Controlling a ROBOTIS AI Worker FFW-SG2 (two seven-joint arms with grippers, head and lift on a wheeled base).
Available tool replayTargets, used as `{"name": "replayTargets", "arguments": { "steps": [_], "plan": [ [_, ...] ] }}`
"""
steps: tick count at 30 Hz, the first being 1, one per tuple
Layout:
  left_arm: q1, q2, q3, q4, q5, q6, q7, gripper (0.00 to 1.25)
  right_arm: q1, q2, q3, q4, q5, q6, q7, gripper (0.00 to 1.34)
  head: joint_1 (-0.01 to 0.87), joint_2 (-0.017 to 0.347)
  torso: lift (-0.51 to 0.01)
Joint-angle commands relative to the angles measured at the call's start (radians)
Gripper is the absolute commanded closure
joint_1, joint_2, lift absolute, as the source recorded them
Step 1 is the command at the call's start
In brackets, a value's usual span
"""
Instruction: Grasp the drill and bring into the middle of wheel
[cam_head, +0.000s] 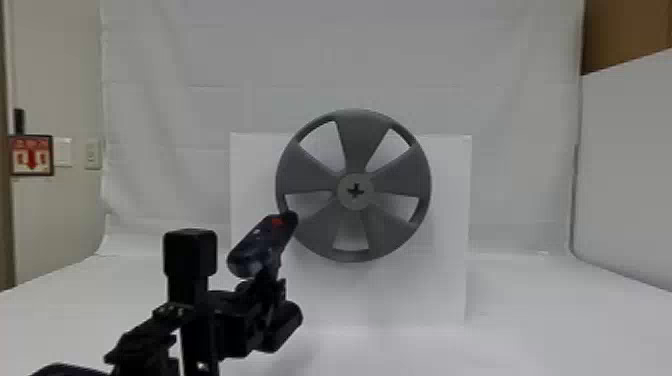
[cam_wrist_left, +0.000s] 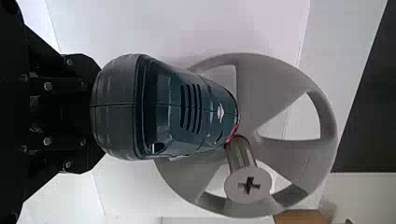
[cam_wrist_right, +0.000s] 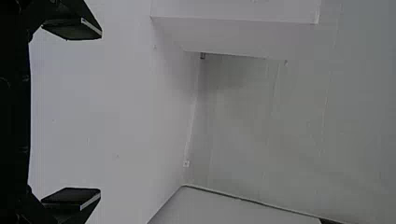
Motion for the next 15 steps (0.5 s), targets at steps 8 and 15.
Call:
{"name": "replayTargets", "arguments": {
  "steps": [8, 15],
  "plan": [
    [0.034, -0.001, -0.007, 0.021, -0.002, -0.056, 0.212, 1.22, -0.005, 0.003, 0.005, 0.003, 0.011, -0.002, 0.0, 0.11, 0.054, 0.031, -0.403],
    [0.047, -0.001, -0.023, 0.066, 0.002, -0.104, 0.28, 1.22, -0.003, 0.003, 0.002, 0.003, 0.009, 0.0, 0.0, 0.11, 0.054, 0.031, -0.403]
  ]
}}
